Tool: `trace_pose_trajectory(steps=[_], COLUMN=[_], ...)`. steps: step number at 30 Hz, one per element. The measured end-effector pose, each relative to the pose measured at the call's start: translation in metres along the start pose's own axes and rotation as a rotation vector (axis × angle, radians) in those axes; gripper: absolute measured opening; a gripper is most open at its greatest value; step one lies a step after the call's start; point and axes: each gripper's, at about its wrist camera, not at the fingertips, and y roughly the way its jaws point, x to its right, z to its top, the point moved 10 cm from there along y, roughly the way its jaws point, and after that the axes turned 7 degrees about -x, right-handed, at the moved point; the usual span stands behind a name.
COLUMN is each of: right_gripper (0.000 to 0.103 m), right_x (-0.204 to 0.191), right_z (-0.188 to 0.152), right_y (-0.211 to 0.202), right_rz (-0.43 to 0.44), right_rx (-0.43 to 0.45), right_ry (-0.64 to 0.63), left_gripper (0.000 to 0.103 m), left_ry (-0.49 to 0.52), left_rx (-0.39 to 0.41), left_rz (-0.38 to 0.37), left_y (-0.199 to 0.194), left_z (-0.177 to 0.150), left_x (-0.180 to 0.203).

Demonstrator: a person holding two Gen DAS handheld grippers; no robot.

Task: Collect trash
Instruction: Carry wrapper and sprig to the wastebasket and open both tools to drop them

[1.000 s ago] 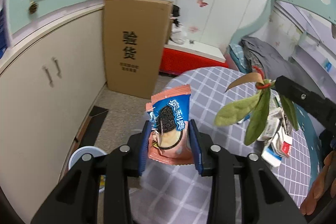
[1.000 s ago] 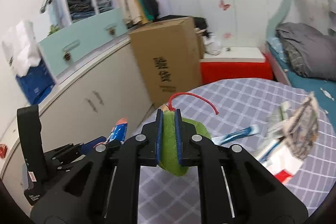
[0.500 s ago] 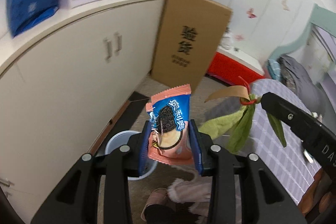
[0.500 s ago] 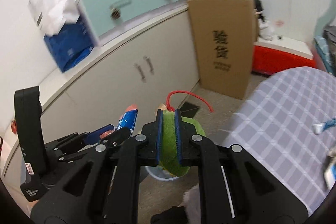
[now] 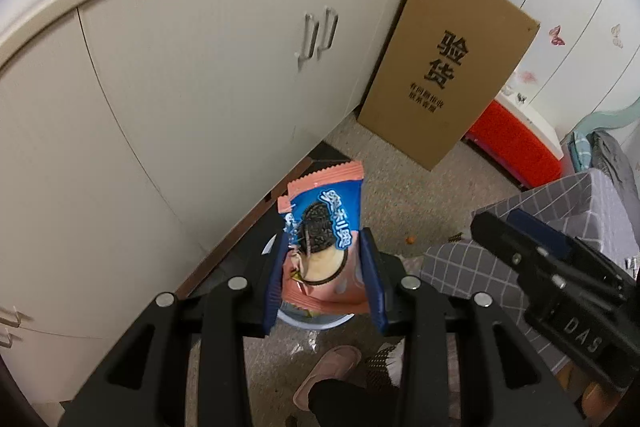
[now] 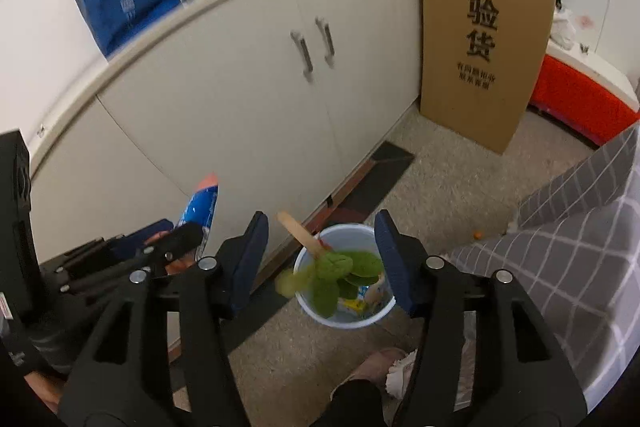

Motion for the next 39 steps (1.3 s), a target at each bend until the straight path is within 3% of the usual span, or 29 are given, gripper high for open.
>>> trace_pose_trajectory(steps=[9,21,24,25,26,39], right_gripper=[0.059,0.064,0.065,0.065,0.065,0.066], right_x=[0.013,0.027,0.032,0.033,0.034,0.041], right_z=[-0.011,0.003,0.006,0.006,0.006,0.0], right_y=[0.002,-0.03,-0.037,-0.039,-0.04,-0.065], right_rz=[-0.032,-0.053,-0.051,-0.049,-0.048,-0.048], right_rx=[-0.015,0.114,0.134,0.135,0.136,0.147], right_ry=[0.032,0.076,0.096,0.099,0.102,0.123], left_gripper=[0.035,0.036,0.051,0.069,0.077,0.077], left_ry=[0.027,0.055,0.04,0.034,0.033,0.024], left_rx=[-0.041,-0.021,0.006,0.01,0.013,0.017], left_rz=[-0.022,-0.031,-0.042,-0.038,-0.032,-0.049], left_y=[0.021,0.013,0.009,0.009,0.009,-0.019], left_z=[-0.007,0.006,0.015,0.016,0.017,0.003], left_x=[0.017,0.038,0.042,0.042,0.042,0.051])
